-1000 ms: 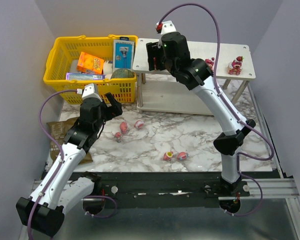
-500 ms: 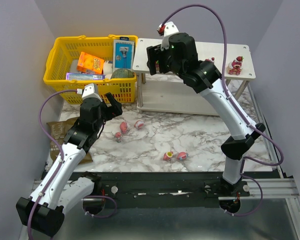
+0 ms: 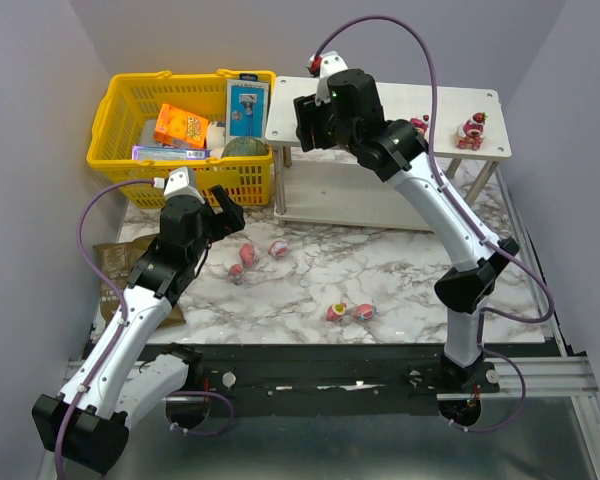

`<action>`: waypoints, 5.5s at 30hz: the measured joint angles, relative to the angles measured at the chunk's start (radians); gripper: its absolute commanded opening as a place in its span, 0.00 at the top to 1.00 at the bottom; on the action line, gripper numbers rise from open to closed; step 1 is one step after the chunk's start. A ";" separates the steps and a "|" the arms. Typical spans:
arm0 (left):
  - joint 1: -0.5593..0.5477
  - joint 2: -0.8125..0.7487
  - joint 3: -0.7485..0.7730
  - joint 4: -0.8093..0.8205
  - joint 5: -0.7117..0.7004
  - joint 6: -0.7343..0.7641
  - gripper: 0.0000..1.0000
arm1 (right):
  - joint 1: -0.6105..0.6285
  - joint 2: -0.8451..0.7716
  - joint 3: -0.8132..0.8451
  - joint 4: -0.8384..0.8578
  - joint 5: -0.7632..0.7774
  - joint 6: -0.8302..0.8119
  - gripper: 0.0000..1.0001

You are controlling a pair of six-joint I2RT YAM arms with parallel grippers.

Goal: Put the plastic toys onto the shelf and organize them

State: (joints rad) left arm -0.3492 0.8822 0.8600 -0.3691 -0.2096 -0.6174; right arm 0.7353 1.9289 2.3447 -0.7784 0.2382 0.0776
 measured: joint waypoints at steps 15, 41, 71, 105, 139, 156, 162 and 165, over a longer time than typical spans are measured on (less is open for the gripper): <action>0.000 -0.005 0.000 -0.007 0.000 0.001 0.01 | -0.015 0.024 0.000 0.007 0.008 0.083 0.57; 0.000 -0.005 -0.013 -0.022 0.000 0.001 0.01 | 0.071 0.073 -0.012 0.125 0.282 0.208 0.57; 0.000 -0.006 -0.019 -0.022 0.000 0.002 0.01 | 0.095 0.018 0.011 0.085 0.234 0.125 0.00; 0.000 -0.034 -0.109 0.161 0.084 0.029 0.01 | 0.292 -0.955 -1.583 0.168 0.000 0.386 0.00; 0.000 0.024 -0.109 0.143 0.114 0.018 0.01 | 0.324 -0.791 -1.828 0.418 0.118 0.591 0.37; 0.000 0.032 -0.109 0.142 0.114 0.015 0.01 | 0.276 -0.832 -1.802 0.352 0.188 0.673 0.55; 0.000 0.031 -0.109 0.141 0.114 0.015 0.01 | 0.103 -0.854 -1.743 0.339 0.201 0.658 0.56; 0.000 0.027 -0.109 0.138 0.114 0.015 0.01 | 0.013 -0.852 -1.723 0.335 0.219 0.637 0.56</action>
State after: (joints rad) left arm -0.3492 0.9089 0.7513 -0.2306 -0.0952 -0.6025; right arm 0.7486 1.0771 0.6220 -0.4435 0.4568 0.7151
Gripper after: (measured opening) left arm 0.988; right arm 0.685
